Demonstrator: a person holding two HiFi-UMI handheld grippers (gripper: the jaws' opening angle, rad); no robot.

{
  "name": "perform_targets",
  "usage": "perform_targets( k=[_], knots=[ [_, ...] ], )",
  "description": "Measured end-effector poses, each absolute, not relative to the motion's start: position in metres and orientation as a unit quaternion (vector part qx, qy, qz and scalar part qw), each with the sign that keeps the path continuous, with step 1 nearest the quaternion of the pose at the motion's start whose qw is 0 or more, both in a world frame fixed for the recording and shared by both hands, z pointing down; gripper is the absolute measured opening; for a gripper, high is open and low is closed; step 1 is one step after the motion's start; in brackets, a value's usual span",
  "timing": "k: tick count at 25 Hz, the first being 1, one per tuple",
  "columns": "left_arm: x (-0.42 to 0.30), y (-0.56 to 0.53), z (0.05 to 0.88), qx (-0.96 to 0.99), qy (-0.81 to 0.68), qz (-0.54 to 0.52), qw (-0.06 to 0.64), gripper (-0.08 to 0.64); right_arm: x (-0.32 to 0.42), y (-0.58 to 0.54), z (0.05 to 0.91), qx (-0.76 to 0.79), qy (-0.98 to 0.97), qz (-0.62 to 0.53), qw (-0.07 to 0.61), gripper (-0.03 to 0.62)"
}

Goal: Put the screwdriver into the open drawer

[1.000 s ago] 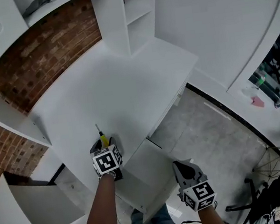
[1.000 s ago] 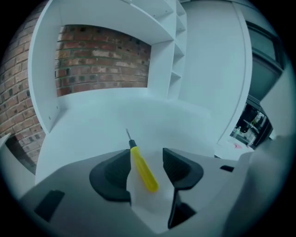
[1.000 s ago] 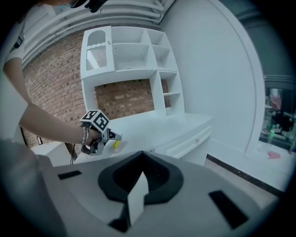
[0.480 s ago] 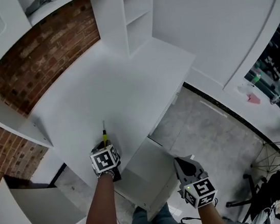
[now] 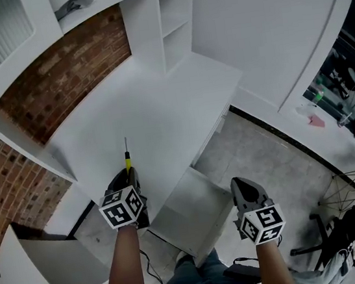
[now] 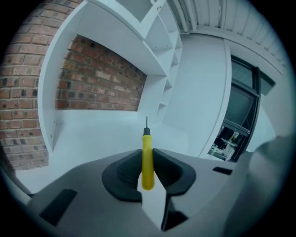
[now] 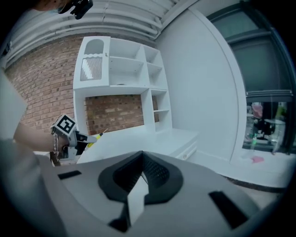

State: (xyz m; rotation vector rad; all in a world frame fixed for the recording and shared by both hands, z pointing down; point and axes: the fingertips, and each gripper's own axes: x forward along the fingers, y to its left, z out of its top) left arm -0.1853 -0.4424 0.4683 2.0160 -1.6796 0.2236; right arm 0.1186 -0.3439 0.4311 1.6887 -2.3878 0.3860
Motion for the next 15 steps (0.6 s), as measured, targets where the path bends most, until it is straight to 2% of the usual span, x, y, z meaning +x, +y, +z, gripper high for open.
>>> perform_targets(
  k=[6,15],
  knots=[
    [-0.158,-0.424,0.455,0.78,-0.578,0.077,0.225,0.083,0.122,-0.323,0.427,0.594,-0.79,0.13,0.086,0.011],
    [-0.055,-0.391,0.488,0.848,-0.464,0.127,0.221,0.083,0.157,-0.276,0.444,0.645,-0.744,0.147,0.091,0.011]
  ],
)
